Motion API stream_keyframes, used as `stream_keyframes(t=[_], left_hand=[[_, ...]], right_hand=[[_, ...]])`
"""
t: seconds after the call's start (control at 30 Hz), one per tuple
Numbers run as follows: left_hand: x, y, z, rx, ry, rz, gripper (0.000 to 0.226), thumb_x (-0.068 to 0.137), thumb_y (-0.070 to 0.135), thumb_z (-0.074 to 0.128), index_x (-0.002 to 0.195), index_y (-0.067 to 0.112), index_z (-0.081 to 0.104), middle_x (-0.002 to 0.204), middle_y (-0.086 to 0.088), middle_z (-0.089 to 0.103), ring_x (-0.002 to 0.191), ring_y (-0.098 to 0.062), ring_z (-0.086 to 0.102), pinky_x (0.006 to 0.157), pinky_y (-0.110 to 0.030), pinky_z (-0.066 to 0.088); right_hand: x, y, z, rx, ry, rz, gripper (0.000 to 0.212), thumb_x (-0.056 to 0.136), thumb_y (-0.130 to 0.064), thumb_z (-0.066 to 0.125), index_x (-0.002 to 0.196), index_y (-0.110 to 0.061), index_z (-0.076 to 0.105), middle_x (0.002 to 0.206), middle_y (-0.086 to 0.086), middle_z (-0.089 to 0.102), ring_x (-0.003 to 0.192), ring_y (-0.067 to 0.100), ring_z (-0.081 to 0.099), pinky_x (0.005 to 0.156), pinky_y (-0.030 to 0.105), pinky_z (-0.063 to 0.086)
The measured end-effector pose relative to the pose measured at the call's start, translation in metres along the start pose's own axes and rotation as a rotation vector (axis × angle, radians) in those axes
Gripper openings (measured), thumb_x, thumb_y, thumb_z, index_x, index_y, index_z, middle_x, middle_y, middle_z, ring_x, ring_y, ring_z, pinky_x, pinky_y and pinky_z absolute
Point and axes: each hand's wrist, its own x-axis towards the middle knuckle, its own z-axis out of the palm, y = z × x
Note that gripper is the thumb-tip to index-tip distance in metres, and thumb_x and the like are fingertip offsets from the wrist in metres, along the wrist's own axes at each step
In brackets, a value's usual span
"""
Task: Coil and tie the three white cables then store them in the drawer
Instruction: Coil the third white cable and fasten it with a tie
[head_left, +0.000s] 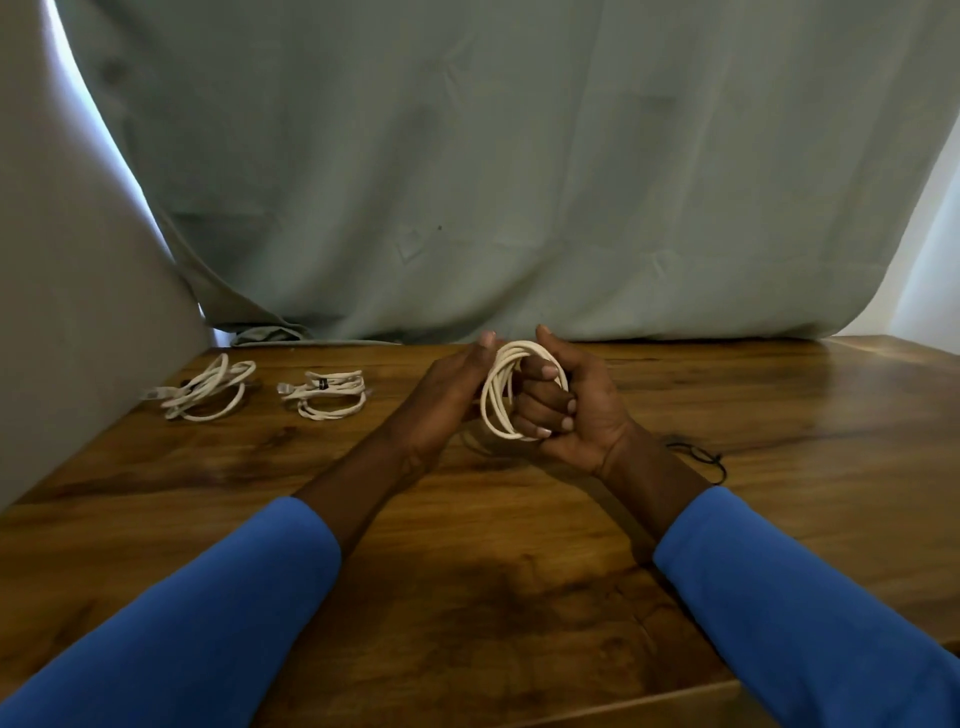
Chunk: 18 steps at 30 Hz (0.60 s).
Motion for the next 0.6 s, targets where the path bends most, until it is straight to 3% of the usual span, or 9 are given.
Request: stream_keyframes(t=[0.07,0.13,0.2,0.3,0.4,0.47,0.53,0.6], left_hand=[[0.0,-0.008,0.01,0.132,0.018,0.112,0.042,0.104,0.049,0.051,0.128,0.019,0.066,0.118,-0.006,0.075,0.114,-0.027,0.07,0.102,-0.054,0.054],[0.001,-0.013,0.012,0.328,0.061,0.218,0.032,0.105,0.044,0.053,0.128,0.024,0.062,0.115,0.005,0.074,0.111,-0.01,0.069,0.098,-0.038,0.055],[0.0,-0.013,0.01,0.522,0.112,0.265,0.027,0.107,0.044,0.047,0.123,0.026,0.058,0.104,0.01,0.072,0.096,0.001,0.067,0.083,-0.024,0.052],[0.001,-0.009,0.006,0.795,0.219,0.325,0.028,0.108,0.048,0.034,0.108,0.026,0.051,0.085,0.009,0.066,0.073,-0.005,0.062,0.061,-0.026,0.042],[0.006,-0.011,0.003,0.969,0.304,0.366,0.026,0.108,0.047,0.03,0.1,0.027,0.045,0.079,0.011,0.055,0.065,-0.002,0.05,0.054,-0.018,0.03],[0.007,-0.011,0.005,1.001,0.313,0.359,0.022,0.109,0.043,0.033,0.099,0.026,0.043,0.076,0.013,0.049,0.062,-0.001,0.046,0.052,-0.017,0.03],[0.008,-0.011,0.009,1.016,0.309,0.354,0.024,0.107,0.045,0.032,0.1,0.025,0.042,0.073,0.015,0.043,0.059,0.0,0.043,0.052,-0.016,0.031],[0.009,-0.01,0.013,0.994,0.327,0.339,0.027,0.104,0.048,0.031,0.1,0.024,0.042,0.072,0.016,0.042,0.059,0.0,0.043,0.052,-0.015,0.033]], right_hand=[[0.0,0.0,-0.001,-0.013,0.011,-0.017,0.059,0.104,-0.046,0.034,0.054,-0.02,0.053,0.031,-0.007,0.032,0.026,0.009,0.018,0.042,0.023,0.014],[0.0,0.0,0.0,-0.03,0.039,-0.025,0.057,0.102,-0.046,0.037,0.053,-0.02,0.052,0.03,-0.006,0.032,0.026,0.009,0.033,0.042,0.023,0.023],[-0.001,0.002,0.003,-0.051,0.104,-0.013,0.056,0.097,-0.048,0.042,0.049,-0.02,0.049,0.03,-0.004,0.032,0.032,0.014,0.047,0.047,0.024,0.039],[0.004,0.007,0.009,-0.138,0.246,-0.034,0.061,0.099,-0.048,0.044,0.045,-0.019,0.045,0.033,0.001,0.038,0.041,0.02,0.057,0.057,0.026,0.051],[0.009,0.012,0.011,-0.539,0.493,-0.201,0.064,0.109,-0.046,0.041,0.055,-0.013,0.048,0.048,0.006,0.048,0.043,0.015,0.051,0.051,0.023,0.047],[0.008,0.014,0.007,-0.809,0.617,-0.33,0.064,0.11,-0.046,0.037,0.064,-0.006,0.057,0.056,0.012,0.055,0.049,0.013,0.054,0.053,0.023,0.047],[0.007,0.019,0.004,-0.88,0.633,-0.386,0.069,0.11,-0.048,0.036,0.077,0.005,0.065,0.069,0.026,0.064,0.062,0.024,0.063,0.063,0.037,0.053],[0.007,0.027,0.004,-0.879,0.634,-0.425,0.067,0.109,-0.052,0.037,0.088,0.003,0.069,0.081,0.03,0.069,0.074,0.035,0.069,0.071,0.051,0.057]])
